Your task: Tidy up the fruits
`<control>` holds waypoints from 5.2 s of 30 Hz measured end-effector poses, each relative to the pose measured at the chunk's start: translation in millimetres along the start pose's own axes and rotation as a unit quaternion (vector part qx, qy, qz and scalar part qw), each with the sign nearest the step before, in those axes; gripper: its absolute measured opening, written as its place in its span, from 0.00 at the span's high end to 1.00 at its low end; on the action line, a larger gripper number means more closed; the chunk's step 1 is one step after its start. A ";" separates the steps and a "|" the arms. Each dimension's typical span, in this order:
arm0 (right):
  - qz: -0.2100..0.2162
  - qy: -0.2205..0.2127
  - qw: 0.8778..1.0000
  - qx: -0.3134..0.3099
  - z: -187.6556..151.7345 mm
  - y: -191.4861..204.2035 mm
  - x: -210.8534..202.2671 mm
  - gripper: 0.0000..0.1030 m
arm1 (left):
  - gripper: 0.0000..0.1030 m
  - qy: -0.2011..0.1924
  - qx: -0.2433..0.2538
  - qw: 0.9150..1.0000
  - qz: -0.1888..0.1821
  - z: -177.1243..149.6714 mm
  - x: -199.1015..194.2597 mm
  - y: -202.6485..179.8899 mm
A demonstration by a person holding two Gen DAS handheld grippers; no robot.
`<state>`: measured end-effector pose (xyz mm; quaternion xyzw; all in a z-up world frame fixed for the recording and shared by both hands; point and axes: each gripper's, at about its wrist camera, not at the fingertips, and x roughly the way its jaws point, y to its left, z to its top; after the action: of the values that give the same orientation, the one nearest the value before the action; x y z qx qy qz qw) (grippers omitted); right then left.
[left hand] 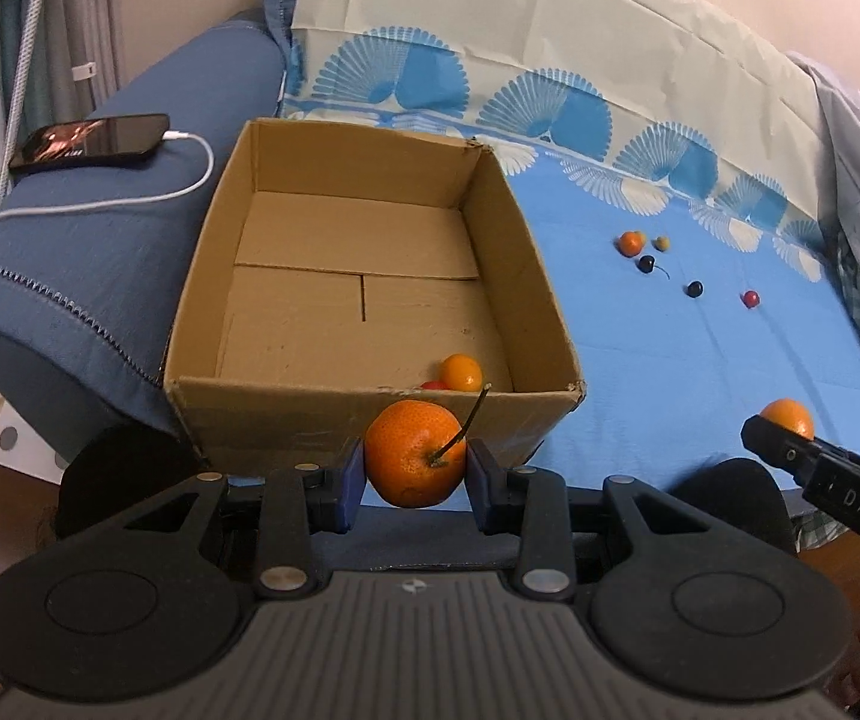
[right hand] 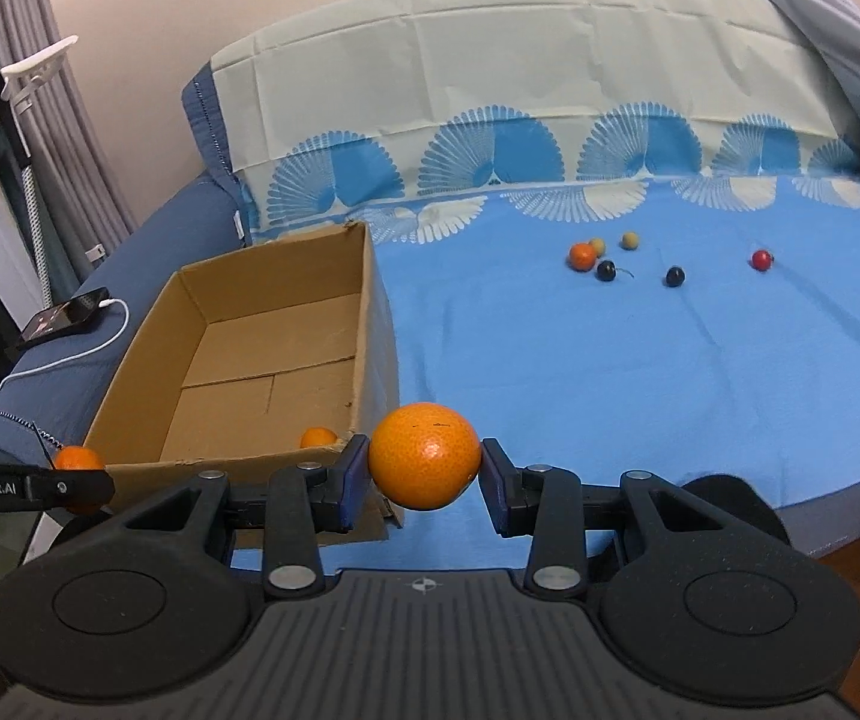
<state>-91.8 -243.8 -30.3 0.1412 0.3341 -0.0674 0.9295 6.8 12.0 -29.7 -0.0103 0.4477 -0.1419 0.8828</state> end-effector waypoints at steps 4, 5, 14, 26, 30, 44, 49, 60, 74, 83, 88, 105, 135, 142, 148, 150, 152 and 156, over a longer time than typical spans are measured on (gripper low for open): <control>0.001 -0.003 1.000 -0.023 0.8 11.2 -1.6 0.61 | 0.62 -0.009 -0.014 1.000 -0.004 -2.0 -3.2 8.6; 0.001 -0.004 1.000 -0.028 0.8 14.2 -1.6 0.61 | 0.62 -0.011 -0.016 1.000 -0.004 -2.4 -4.0 10.2; -0.002 0.000 0.999 -0.032 0.2 18.0 0.0 0.61 | 0.62 -0.014 -0.024 1.000 -0.004 -2.0 -1.7 15.0; -0.001 0.006 0.999 -0.031 0.3 19.7 5.7 0.61 | 0.62 -0.014 -0.028 1.000 -0.001 -1.9 0.9 15.4; -0.002 0.008 1.000 -0.030 0.6 19.2 8.1 0.61 | 0.62 -0.015 -0.031 0.999 0.001 -0.2 2.0 16.7; -0.009 0.009 0.999 -0.042 5.7 23.8 17.9 0.61 | 0.62 -0.019 -0.048 0.999 0.014 12.6 9.7 30.0; -0.009 0.004 0.998 -0.056 10.7 29.4 21.9 0.61 | 0.62 -0.027 -0.051 0.998 0.023 22.4 9.9 38.1; 0.005 0.006 0.998 -0.069 27.7 46.3 40.1 0.61 | 0.62 -0.033 -0.063 0.997 0.025 47.1 17.7 54.5; 0.029 0.021 0.995 -0.092 45.5 78.5 84.8 0.61 | 0.62 -0.025 -0.062 0.997 0.031 77.2 48.9 62.5; 0.041 0.051 0.991 -0.114 45.3 99.5 130.0 0.61 | 0.62 0.002 -0.050 0.998 0.041 90.9 90.2 65.2; 0.047 0.068 0.988 -0.128 41.1 109.9 152.6 0.61 | 0.62 0.020 -0.034 0.998 0.053 95.8 109.6 61.7; 0.042 0.111 0.981 -0.154 30.4 120.4 209.0 0.61 | 0.62 0.075 0.020 0.994 0.078 94.5 171.0 51.9; 0.049 0.090 0.987 -0.123 35.2 107.5 135.0 0.07 | 0.00 0.055 0.051 0.991 0.112 76.1 119.1 28.4; 0.052 0.058 0.989 -0.127 19.7 97.5 75.5 0.04 | 0.00 0.043 0.048 0.991 0.115 38.7 75.6 19.9; 0.032 -0.009 0.993 -0.117 16.1 86.1 32.0 0.02 | 0.00 0.026 0.036 0.993 0.108 6.3 39.9 13.4; 0.033 -0.025 0.992 -0.115 15.3 85.4 20.6 0.01 | 0.00 0.012 0.036 0.993 0.109 3.6 28.0 10.4; 0.037 -0.034 0.992 -0.117 13.2 85.3 11.8 0.01 | 0.00 -0.006 0.032 0.993 0.112 2.8 15.5 7.0; 0.038 -0.050 0.991 -0.121 9.4 84.5 -4.6 0.01 | 0.00 -0.030 0.032 0.993 0.112 -2.2 -3.1 -0.6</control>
<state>-71.1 -166.2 -2.1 0.0369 0.2877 0.0015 0.9570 3.1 12.4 -28.5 0.0638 0.4143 -0.0558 0.9062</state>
